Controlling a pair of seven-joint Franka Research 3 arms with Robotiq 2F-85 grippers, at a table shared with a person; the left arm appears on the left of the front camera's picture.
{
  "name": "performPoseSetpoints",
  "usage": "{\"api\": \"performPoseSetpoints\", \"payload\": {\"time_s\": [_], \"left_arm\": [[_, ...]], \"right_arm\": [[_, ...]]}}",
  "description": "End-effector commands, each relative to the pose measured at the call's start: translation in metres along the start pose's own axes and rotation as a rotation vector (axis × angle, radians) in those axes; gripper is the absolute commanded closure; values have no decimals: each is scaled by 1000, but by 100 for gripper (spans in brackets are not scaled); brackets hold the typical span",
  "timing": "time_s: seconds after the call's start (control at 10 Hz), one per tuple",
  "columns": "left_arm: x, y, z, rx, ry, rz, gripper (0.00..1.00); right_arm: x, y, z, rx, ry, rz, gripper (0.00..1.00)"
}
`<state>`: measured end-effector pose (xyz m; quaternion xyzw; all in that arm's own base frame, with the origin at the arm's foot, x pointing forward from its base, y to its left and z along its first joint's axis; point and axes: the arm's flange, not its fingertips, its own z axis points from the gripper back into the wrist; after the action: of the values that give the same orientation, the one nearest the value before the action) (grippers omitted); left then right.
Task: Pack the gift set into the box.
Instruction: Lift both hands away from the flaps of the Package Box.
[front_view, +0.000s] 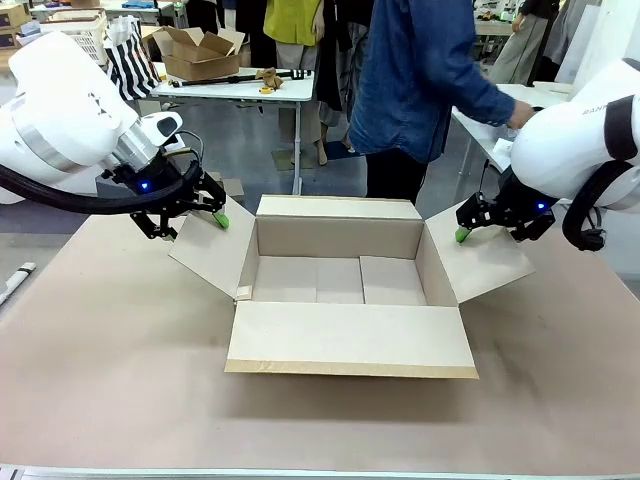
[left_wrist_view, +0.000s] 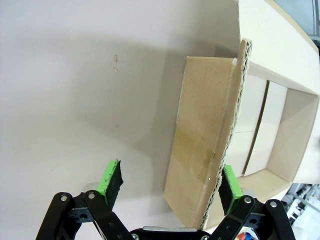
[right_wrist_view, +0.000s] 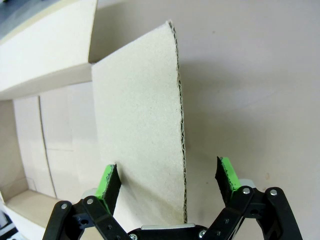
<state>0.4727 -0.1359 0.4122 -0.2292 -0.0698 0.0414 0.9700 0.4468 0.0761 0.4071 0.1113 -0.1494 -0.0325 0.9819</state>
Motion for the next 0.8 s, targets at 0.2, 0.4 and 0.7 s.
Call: {"api": "performPoseSetpoints", "payload": {"time_s": [0.2,0.4,0.7], "left_arm": [[-1,-3,1,20,-5,9,0],[-1,-3,1,20,-5,9,0],[-1,-3,1,20,-5,9,0]], "right_arm": [[-3,0,-1,-15,-22,-5,0],[-3,0,-1,-15,-22,-5,0],[-3,0,-1,-15,-22,-5,0]]}}
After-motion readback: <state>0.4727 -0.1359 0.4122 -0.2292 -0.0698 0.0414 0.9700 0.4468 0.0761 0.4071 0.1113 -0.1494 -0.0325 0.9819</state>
